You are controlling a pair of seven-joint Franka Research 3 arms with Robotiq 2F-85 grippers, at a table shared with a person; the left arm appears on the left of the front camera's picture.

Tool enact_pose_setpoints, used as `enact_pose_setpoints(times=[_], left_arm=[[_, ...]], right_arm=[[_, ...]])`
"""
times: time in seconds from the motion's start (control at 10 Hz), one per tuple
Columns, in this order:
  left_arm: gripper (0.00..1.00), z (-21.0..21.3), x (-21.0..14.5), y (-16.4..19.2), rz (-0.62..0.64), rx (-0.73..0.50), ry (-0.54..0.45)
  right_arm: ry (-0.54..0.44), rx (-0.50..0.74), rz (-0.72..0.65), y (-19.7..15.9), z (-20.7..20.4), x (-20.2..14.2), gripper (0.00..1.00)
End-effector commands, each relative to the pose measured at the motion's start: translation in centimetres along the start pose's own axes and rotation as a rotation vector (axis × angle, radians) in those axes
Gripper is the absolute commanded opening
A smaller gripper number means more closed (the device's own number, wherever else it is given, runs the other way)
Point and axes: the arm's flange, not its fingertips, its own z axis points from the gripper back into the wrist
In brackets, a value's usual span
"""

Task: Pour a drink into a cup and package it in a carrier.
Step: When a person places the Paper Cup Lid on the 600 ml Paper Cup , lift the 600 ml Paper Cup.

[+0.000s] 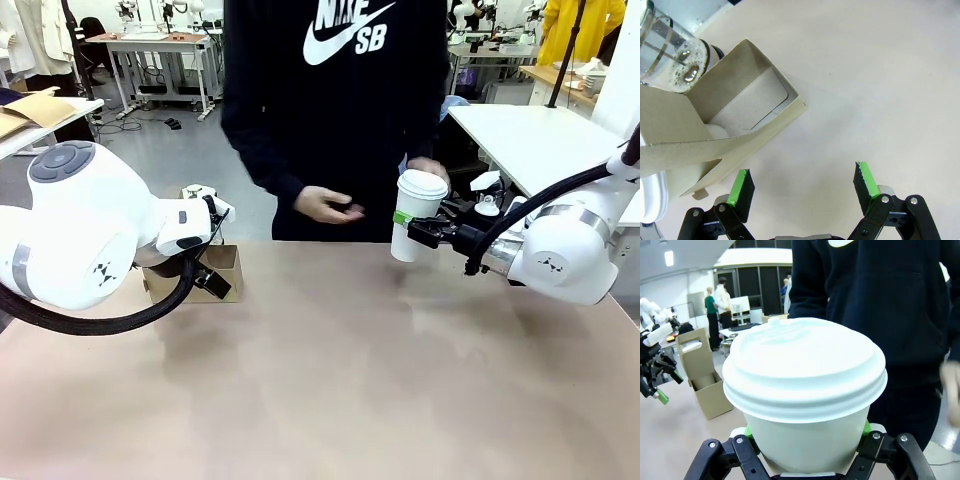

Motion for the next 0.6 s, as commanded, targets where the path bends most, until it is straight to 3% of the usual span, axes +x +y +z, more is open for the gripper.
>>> enact_pose_setpoints(times=[0.0, 0.5], left_arm=[[1.0, 0.03, -0.02, 0.04, 0.001, -0.001, -0.001], [1.0, 0.03, -0.02, 0.04, 0.001, -0.001, -0.001]], right_arm=[[-0.013, 0.0, 0.009, 0.28, -0.21, 0.68, 0.81], [-0.013, 0.0, 0.009, 0.28, -0.21, 0.68, 0.81]])
